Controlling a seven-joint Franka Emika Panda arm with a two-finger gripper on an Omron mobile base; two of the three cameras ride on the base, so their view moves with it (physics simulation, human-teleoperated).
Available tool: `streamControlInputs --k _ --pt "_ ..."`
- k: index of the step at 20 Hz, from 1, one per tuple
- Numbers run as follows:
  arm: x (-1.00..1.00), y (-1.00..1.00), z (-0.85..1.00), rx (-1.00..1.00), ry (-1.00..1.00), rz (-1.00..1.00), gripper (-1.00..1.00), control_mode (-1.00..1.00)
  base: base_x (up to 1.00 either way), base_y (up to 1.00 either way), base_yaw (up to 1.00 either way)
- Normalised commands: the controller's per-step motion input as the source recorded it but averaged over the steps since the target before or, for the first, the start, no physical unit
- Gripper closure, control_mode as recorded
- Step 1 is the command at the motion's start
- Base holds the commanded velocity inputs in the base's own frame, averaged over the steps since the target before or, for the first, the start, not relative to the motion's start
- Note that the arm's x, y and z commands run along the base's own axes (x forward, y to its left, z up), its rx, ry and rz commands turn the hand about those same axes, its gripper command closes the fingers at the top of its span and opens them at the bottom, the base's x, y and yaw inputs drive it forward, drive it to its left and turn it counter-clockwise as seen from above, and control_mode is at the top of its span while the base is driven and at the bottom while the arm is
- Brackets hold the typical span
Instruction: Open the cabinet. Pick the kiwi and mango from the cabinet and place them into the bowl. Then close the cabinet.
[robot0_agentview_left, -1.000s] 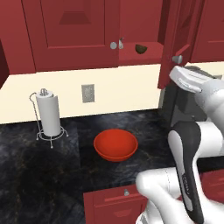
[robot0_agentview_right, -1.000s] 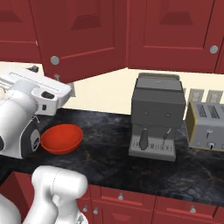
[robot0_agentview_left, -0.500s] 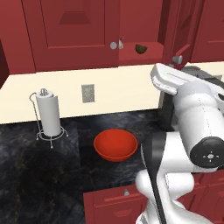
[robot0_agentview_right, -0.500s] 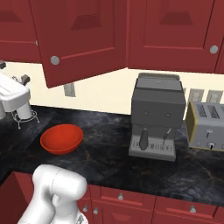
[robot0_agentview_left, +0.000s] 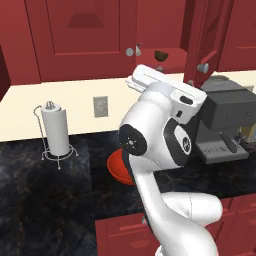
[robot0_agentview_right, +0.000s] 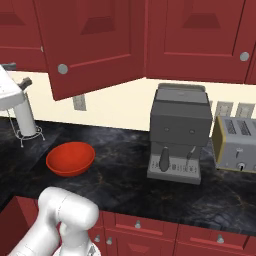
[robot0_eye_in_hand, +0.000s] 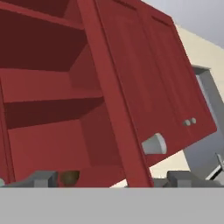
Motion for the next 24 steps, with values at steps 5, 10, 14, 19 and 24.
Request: streamControlInputs --k 5,10,14,19,24 --pt "0.59 0.01 0.0 0.0 0.1 -0.37 -1.0 -1.0 0.0 0.0 0.0" --pt "0.05 -0.2 0.0 0.0 0.11 -0.45 -1.0 -1.0 0.0 0.0 0.0" --pt "0.0 -0.33 0.0 0.02 0.14 -0.39 -1.0 -1.0 0.0 0.0 0.0" --pt "-0.15 -0.65 0.0 0.16 0.14 -0.09 -1.0 -1.0 0.0 0.0 0.0" --pt "-0.39 -0.93 0.0 0.23 0.02 -0.07 -1.0 -1.0 0.0 0.0 0.0"
